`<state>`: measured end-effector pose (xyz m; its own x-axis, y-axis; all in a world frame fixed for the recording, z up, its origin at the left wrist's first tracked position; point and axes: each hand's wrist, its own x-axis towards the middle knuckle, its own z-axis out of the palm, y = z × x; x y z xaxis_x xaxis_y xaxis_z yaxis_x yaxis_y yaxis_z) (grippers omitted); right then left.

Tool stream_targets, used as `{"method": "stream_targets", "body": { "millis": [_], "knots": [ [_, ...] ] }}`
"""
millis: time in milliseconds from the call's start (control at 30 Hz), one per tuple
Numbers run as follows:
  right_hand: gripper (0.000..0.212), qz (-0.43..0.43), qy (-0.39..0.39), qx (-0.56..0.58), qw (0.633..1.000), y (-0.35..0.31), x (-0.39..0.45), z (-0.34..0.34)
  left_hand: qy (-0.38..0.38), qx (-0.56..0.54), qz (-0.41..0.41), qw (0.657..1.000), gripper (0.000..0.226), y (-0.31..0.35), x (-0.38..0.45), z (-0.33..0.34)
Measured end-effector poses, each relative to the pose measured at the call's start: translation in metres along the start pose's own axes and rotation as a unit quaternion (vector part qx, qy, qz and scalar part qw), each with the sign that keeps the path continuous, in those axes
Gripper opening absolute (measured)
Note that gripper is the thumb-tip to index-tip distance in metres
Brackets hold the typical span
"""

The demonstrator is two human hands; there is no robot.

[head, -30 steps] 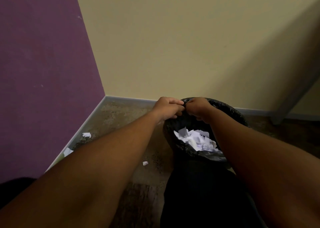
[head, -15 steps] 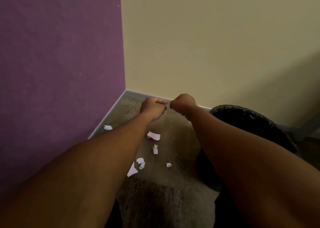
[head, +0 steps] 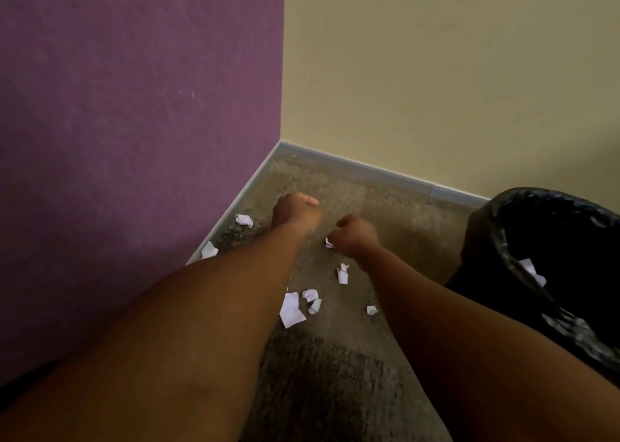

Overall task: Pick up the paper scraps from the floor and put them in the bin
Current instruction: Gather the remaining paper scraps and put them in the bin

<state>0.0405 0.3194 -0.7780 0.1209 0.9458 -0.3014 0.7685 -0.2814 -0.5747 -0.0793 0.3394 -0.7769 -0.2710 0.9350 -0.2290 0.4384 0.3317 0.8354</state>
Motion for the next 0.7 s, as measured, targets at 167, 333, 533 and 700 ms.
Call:
{"method": "stream_targets", "body": {
  "millis": [167, 333, 533, 700],
  "knots": [
    [0.047, -0.008, -0.031, -0.049, 0.998, 0.018, 0.024, 0.033, -0.025, 0.136, 0.009, 0.990, 0.014, -0.038, 0.019, 0.008],
    [0.072, -0.061, -0.082, -0.198, 0.975, 0.037, 0.037, 0.067, -0.054, 0.242, -0.001, 0.969, 0.032, -0.063, 0.050, 0.014],
    [0.093, -0.104, -0.076, -0.277, 0.952, 0.051, 0.060, 0.085, -0.038, 0.317, -0.015, 0.948, 0.049, -0.086, 0.083, 0.024],
    [0.101, -0.140, -0.070, -0.354, 0.922, 0.053, 0.077, 0.096, -0.031, 0.411, 0.018, 0.911, 0.062, -0.105, 0.105, 0.028]
  ]
}}
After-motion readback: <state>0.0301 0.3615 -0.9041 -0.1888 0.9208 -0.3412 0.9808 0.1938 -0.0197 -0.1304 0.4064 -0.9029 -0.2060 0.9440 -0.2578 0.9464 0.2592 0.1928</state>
